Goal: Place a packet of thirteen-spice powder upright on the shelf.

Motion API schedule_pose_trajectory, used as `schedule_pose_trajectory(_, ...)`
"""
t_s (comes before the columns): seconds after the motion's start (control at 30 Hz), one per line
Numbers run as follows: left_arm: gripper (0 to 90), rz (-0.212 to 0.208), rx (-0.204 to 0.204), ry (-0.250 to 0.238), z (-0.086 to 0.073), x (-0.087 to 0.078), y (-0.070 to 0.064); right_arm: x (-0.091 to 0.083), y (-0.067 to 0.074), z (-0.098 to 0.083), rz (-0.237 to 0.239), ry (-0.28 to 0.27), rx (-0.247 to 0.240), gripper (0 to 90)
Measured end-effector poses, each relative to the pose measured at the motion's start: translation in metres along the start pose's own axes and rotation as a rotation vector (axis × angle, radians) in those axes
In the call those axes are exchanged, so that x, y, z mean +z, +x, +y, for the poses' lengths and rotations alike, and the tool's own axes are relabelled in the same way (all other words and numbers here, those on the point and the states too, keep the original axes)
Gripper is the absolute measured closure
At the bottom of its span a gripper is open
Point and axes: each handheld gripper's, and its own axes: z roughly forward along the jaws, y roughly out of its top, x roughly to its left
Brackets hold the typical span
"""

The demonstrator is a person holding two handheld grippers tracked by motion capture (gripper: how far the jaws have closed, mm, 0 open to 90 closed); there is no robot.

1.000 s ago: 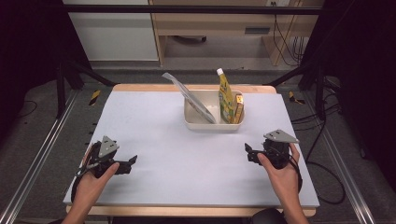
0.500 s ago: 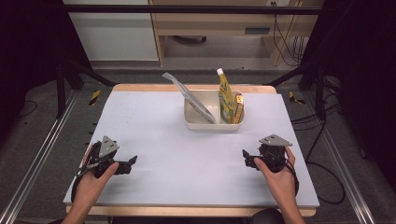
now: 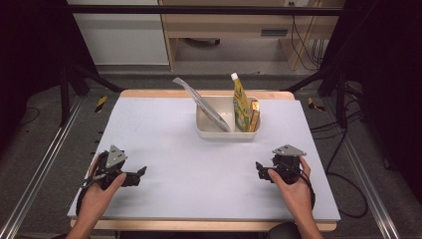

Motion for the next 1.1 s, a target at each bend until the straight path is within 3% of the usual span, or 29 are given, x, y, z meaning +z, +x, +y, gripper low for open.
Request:
schedule_pose_trajectory(0.37, 4.1, -0.002, 0.0, -0.001, 0.0, 0.0, 0.0, 0.007, 0.001, -0.006, 0.014, 0.028, -0.007, 8.6)
schedule_pose_trajectory(0.77, 4.1, -0.004, 0.002, 0.0, 0.0, 0.0, -0.001, 0.009, 0.0, -0.013, 0.072, 0.045, 0.009, 9.1)
schedule_pose_trajectory(1.1, 4.1, 0.005, 0.007, 0.008, 0.0, 0.001, -0.003, 0.009, 0.0, -0.016, 0.077, 0.062, 0.018, 9.8)
